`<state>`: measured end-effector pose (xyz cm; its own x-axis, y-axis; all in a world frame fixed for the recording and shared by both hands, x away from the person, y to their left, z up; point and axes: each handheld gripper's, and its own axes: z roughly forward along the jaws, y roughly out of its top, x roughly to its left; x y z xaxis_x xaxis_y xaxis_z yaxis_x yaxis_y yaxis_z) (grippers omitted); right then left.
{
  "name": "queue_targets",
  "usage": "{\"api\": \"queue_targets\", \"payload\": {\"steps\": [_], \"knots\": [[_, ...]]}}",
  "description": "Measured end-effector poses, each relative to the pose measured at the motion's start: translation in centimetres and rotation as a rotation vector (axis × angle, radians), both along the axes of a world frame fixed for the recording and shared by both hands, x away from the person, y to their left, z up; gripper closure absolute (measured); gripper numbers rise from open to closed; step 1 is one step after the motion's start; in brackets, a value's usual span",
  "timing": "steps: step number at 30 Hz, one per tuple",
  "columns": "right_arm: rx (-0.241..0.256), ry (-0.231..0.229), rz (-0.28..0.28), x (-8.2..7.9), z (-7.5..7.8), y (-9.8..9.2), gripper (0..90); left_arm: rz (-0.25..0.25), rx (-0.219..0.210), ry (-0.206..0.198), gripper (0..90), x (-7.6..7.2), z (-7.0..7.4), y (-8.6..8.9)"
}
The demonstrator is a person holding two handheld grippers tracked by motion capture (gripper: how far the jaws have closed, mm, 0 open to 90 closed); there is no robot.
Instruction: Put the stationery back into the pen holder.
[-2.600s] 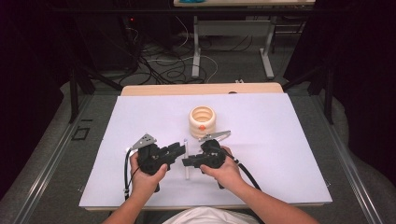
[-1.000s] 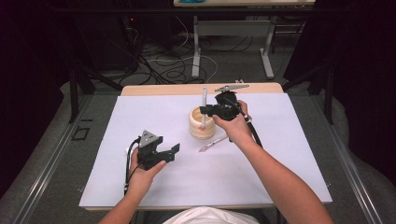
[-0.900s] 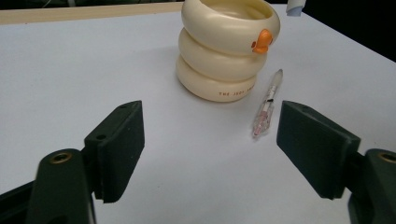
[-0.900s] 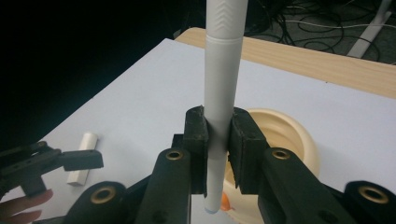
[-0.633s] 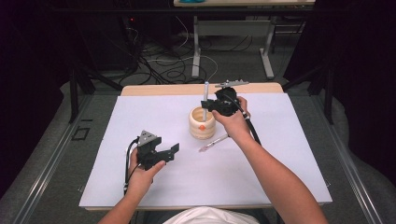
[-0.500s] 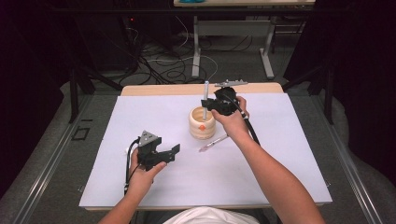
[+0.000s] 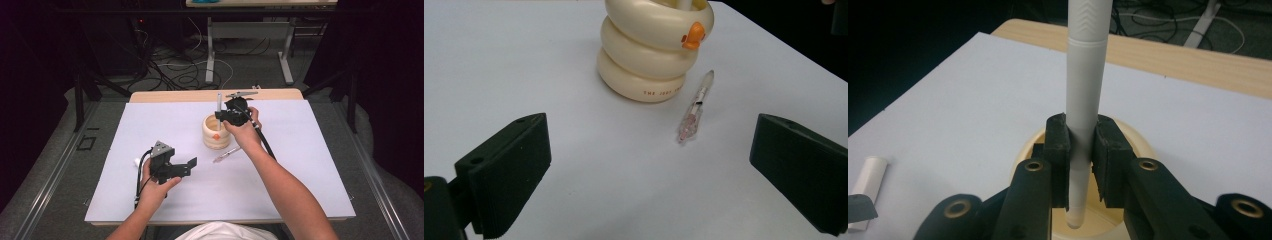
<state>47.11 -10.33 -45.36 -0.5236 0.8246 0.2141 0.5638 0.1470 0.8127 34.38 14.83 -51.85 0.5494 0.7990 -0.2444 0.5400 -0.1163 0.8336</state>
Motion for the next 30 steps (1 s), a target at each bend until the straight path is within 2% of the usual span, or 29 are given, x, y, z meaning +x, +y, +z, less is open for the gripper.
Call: {"api": "queue_targets", "payload": {"steps": [6,15,17,21,25,30], "knots": [[-0.029,0.062,0.013,0.0,-1.2,0.3,78.3,-0.008,0.011,0.002,2.6,0.0,-0.2,-0.2],[-0.039,0.089,0.025,0.0,-1.6,0.6,78.2,-0.008,0.014,0.005,2.6,0.0,-0.3,-0.1],[-0.045,0.114,0.025,-0.1,-1.6,0.7,77.8,-0.007,0.015,0.004,2.6,0.0,-0.3,-0.1],[-0.041,0.12,0.025,-0.1,-1.5,0.6,70.3,-0.008,0.017,0.002,2.9,0.0,-0.3,-0.1],[-0.04,0.096,0.037,-0.4,-1.0,0.2,63.0,-0.008,0.034,0.003,3.1,0.1,-0.4,0.0],[-0.018,0.054,0.058,-1.1,-0.5,-0.4,54.9,0.004,0.027,0.005,4.3,0.1,-0.4,0.0]]}}
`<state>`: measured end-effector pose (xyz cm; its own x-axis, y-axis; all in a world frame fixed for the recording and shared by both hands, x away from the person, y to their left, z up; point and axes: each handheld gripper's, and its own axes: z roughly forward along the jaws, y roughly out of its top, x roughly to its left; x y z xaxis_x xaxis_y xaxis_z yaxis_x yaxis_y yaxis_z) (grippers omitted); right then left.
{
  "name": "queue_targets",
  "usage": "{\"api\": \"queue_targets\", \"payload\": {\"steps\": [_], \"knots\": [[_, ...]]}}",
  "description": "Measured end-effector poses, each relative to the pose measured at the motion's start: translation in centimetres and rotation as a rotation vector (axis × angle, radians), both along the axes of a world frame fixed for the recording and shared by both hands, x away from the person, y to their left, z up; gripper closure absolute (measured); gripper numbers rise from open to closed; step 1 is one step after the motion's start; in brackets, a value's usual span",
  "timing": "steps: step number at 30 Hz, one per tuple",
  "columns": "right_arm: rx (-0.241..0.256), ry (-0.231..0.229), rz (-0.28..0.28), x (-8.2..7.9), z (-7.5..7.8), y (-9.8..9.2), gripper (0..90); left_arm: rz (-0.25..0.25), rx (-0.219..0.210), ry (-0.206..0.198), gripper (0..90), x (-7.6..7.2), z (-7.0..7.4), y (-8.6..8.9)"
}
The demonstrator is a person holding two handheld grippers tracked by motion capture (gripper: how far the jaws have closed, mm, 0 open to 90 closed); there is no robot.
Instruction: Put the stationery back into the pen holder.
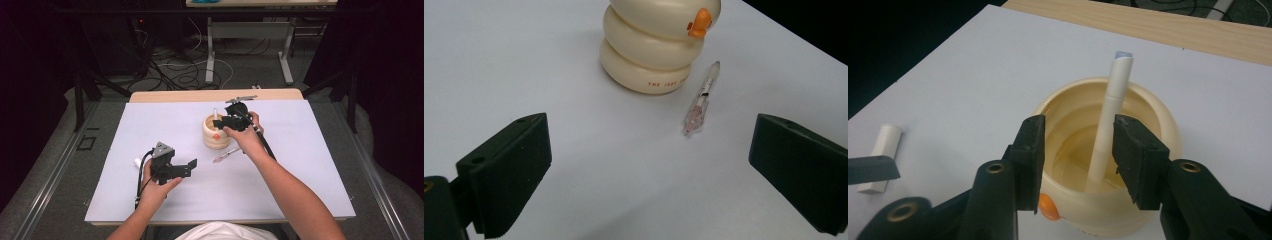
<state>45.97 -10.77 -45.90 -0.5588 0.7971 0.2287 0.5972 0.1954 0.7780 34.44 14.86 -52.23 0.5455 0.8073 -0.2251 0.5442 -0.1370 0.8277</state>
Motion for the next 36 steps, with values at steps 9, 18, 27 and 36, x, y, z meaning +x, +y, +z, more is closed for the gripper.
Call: {"api": "queue_targets", "payload": {"steps": [9,18,27,36], "knots": [[0.019,-0.057,0.049,-1.6,0.4,-1.4,45.5,0.004,0.006,0.0,6.5,0.0,0.0,0.1],[0.019,-0.113,0.085,-3.7,0.1,-3.0,39.7,0.006,0.016,0.003,7.7,0.1,0.0,0.2],[0.008,-0.173,0.111,-6.2,-0.1,-4.7,33.0,0.011,0.028,0.0,10.5,0.1,0.0,0.2],[-0.045,-0.219,0.11,-9.4,-0.7,-6.2,21.1,0.013,0.027,0.002,13.4,0.1,0.0,0.3]]}}
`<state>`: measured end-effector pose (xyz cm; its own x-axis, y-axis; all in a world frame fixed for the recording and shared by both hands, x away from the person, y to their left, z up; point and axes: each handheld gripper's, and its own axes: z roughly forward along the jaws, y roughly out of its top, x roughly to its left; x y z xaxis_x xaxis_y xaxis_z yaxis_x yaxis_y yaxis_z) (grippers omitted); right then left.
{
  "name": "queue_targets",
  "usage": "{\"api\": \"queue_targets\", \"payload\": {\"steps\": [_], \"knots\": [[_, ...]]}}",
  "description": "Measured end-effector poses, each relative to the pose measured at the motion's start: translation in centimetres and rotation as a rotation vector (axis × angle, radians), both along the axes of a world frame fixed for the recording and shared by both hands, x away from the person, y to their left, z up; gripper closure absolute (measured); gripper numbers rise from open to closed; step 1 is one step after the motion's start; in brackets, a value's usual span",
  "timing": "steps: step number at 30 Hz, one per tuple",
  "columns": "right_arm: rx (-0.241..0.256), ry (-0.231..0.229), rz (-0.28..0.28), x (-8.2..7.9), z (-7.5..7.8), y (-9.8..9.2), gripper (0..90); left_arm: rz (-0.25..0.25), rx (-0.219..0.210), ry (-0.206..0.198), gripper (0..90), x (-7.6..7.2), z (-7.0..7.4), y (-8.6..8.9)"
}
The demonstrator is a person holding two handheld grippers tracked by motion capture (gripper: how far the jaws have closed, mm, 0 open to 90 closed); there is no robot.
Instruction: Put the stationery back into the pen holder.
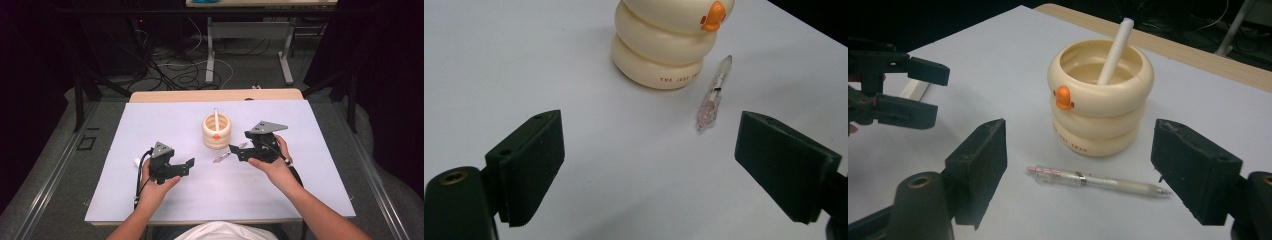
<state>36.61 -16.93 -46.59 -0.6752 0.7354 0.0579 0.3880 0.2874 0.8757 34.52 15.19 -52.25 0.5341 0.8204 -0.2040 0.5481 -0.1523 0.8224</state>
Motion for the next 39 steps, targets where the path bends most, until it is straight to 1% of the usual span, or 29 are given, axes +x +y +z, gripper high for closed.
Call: {"api": "queue_targets", "payload": {"steps": [1,2,4,7,8,9,11,12,14,15,16,17,19,21,22,24,26,27,29,31,32,33,34,35,36,37,38,39], "knots": [[0.006,-0.001,-0.008,-0.3,-0.1,-0.2,19.7,0.0,0.001,0.003,13.7,0.0,0.0,0.0],[-0.006,-0.006,-0.006,-0.5,-0.1,-0.5,18.3,0.001,0.003,0.003,14.2,0.0,0.0,0.0],[-0.003,-0.006,-0.022,-1.0,-0.2,-0.9,16.3,-0.004,-0.001,0.007,14.6,0.0,0.1,0.0],[0.0,-0.002,-0.036,-1.6,-0.4,-1.8,15.4,-0.012,-0.006,0.01,14.6,0.0,0.1,0.0],[0.003,0.005,-0.045,-1.9,-0.5,-2.2,15.2,-0.015,-0.006,0.011,14.6,0.0,0.1,0.0],[-0.002,0.003,-0.036,-1.9,-0.6,-2.5,14.8,-0.017,-0.005,0.013,14.6,0.0,0.1,0.0],[-0.001,0.008,-0.062,-2.3,-0.9,-3.2,14.5,-0.022,-0.002,0.02,14.6,0.0,0.1,-0.1],[-0.005,0.008,-0.072,-2.4,-1.1,-3.6,14.1,-0.022,-0.003,0.017,14.6,0.0,0.1,-0.1],[-0.008,0.017,-0.089,-2.5,-1.5,-4.3,14.0,-0.023,0.011,0.011,15.4,0.0,0.0,-0.1],[-0.007,0.023,-0.09,-2.5,-1.7,-4.7,13.5,-0.021,0.01,0.014,15.9,0.0,0.0,-0.2],[-0.01,0.022,-0.098,-2.4,-1.9,-5.0,12.2,-0.023,0.017,0.014,15.9,0.0,0.0,-0.2],[-0.001,0.028,-0.112,-2.4,-2.2,-5.3,10.5,-0.022,0.013,0.014,15.9,0.0,-0.1,-0.2],[0.008,0.027,-0.128,-2.2,-2.7,-5.9,6.4,-0.021,0.021,0.008,16.0,0.1,-0.2,-0.3],[0.018,0.051,-0.136,-1.9,-3.1,-6.6,0.9,-0.026,0.027,0.008,16.0,0.1,-0.3,-0.3],[0.013,0.063,-0.14,-1.8,-3.4,-7.1,0.0,-0.031,0.03,0.011,16.0,0.1,-0.3,-0.3],[0.004,0.051,-0.162,-1.5,-3.7,-7.7,0.0,-0.033,0.029,0.013,16.0,0.1,-0.4,-0.5],[0.01,0.06,-0.187,-1.3,-4.1,-8.3,0.0,-0.039,0.037,0.018,16.0,0.2,-0.5,-0.6],[0.015,0.063,-0.201,-1.2,-4.3,-8.5,0.0,-0.042,0.049,0.017,16.0,0.2,-0.5,-0.6],[0.018,0.065,-0.225,-1.0,-4.5,-8.9,0.0,-0.048,0.051,0.02,16.1,0.2,-0.6,-0.8],[0.002,0.051,-0.235,-0.9,-4.8,-9.3,0.0,-0.058,0.06,0.017,16.2,0.3,-0.7,-0.9],[-0.001,0.047,-0.245,-0.8,-4.9,-9.3,0.0,-0.052,0.056,0.014,16.2,0.3,-0.7,-1.0],[-0.011,0.046,-0.256,-0.8,-5.2,-9.4,0.0,-0.061,0.058,0.018,16.3,0.4,-0.7,-1.1],[-0.019,0.052,-0.262,-0.7,-5.4,-9.5,0.0,-0.062,0.06,0.015,16.4,0.5,-0.7,-1.2],[-0.019,0.053,-0.257,-0.6,-5.5,-9.6,0.0,-0.066,0.06,0.02,16.4,0.6,-0.7,-1.3],[-0.02,0.056,-0.264,-0.6,-5.7,-9.6,0.0,-0.068,0.06,0.014,16.6,0.6,-0.7,-1.4],[-0.02,0.059,-0.269,-0.6,-5.7,-9.6,0.0,-0.075,0.065,0.02,16.7,0.7,-0.7,-1.4],[-0.032,0.053,-0.271,-0.5,-5.8,-9.8,0.0,-0.077,0.068,0.02,16.7,0.8,-0.7,-1.5],[-0.025,0.058,-0.269,-0.5,-5.8,-9.8,0.0,-0.08,0.072,0.022,17.1,0.9,-0.7,-1.6]]}}
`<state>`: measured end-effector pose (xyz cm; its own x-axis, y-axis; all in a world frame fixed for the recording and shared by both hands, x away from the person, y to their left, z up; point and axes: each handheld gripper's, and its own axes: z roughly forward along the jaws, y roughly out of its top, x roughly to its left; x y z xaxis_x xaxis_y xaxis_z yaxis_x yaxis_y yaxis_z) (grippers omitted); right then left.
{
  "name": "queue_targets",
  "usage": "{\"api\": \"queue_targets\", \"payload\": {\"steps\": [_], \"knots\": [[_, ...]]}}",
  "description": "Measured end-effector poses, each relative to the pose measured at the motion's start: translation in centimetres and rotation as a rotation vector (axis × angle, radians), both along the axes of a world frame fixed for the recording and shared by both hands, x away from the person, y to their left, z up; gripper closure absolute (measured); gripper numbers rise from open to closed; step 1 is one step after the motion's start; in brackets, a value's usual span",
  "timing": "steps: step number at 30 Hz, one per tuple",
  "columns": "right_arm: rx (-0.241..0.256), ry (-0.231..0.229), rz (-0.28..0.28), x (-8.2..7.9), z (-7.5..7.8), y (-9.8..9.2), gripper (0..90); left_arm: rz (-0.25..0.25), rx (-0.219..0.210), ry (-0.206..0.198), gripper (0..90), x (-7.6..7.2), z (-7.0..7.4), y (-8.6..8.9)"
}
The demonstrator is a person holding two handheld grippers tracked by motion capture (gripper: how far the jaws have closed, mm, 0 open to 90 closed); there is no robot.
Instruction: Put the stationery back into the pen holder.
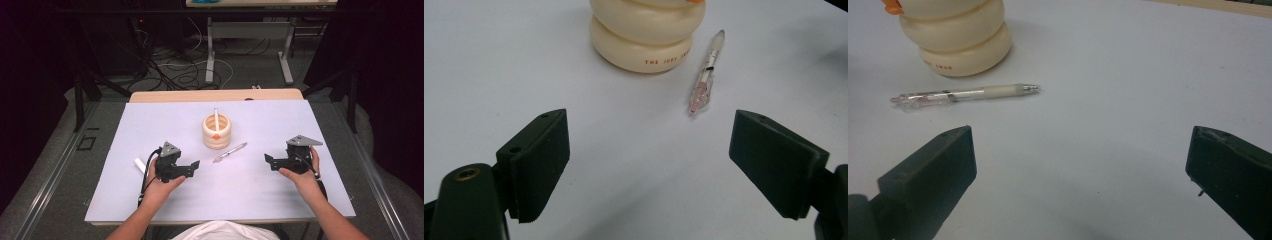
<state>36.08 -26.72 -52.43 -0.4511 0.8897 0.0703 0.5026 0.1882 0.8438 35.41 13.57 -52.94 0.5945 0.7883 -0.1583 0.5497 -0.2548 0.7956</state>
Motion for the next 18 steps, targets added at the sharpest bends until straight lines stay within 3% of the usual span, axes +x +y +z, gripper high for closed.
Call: {"api": "queue_targets", "payload": {"steps": [3,11,14,18], "knots": [[0.022,-0.003,-0.006,0.0,0.1,-0.1,0.0,-0.01,0.01,-0.01,17.5,0.2,0.0,-0.2],[0.021,-0.01,-0.009,-0.1,0.1,-0.5,0.0,-0.019,0.008,-0.019,19.0,0.6,0.5,-1.0],[0.019,-0.007,-0.014,-0.2,0.3,-0.5,0.0,-0.041,0.045,-0.02,19.5,0.7,0.7,-1.4],[0.018,-0.011,-0.011,-0.2,0.3,-0.5,0.8,-0.057,0.063,-0.024,21.2,1.1,1.1,-2.3]]}}
